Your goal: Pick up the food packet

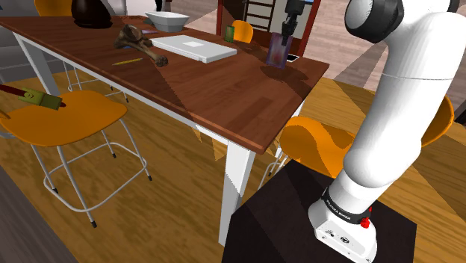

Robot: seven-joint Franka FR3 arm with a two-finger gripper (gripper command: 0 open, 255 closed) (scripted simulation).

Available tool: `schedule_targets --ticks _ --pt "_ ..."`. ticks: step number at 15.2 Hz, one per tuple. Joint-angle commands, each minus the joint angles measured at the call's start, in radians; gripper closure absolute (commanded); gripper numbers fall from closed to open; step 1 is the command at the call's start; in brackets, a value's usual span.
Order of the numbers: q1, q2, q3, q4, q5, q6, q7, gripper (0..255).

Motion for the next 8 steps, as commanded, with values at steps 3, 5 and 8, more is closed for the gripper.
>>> schedule_targets --ticks 3,5,8 --pt "0.000 0.001 0.000 0.000 0.000 0.000 0.000 255" --pt "-0.003 0.009 0.000 0.027 0.004 -0.019 -0.001 255" --pt "-0.014 0.031 -0.002 0.099 0.014 -0.071 -0.004 255"
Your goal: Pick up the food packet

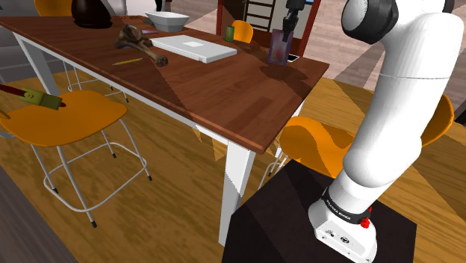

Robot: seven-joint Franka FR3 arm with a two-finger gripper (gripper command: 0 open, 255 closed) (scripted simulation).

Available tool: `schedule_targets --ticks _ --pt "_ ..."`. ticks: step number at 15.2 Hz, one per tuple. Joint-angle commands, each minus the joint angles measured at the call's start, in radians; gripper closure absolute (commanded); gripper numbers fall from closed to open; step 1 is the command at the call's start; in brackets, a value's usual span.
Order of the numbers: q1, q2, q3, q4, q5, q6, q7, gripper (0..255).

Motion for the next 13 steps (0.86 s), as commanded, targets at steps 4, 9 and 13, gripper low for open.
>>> schedule_targets --ticks 4,9,13 --pt "-0.022 0.044 -0.002 0.132 0.020 -0.091 -0.005 255" --pt "-0.062 0.116 -0.003 0.314 0.055 -0.204 -0.010 255" --pt "-0.091 0.163 0.000 0.423 0.078 -0.266 -0.011 255"
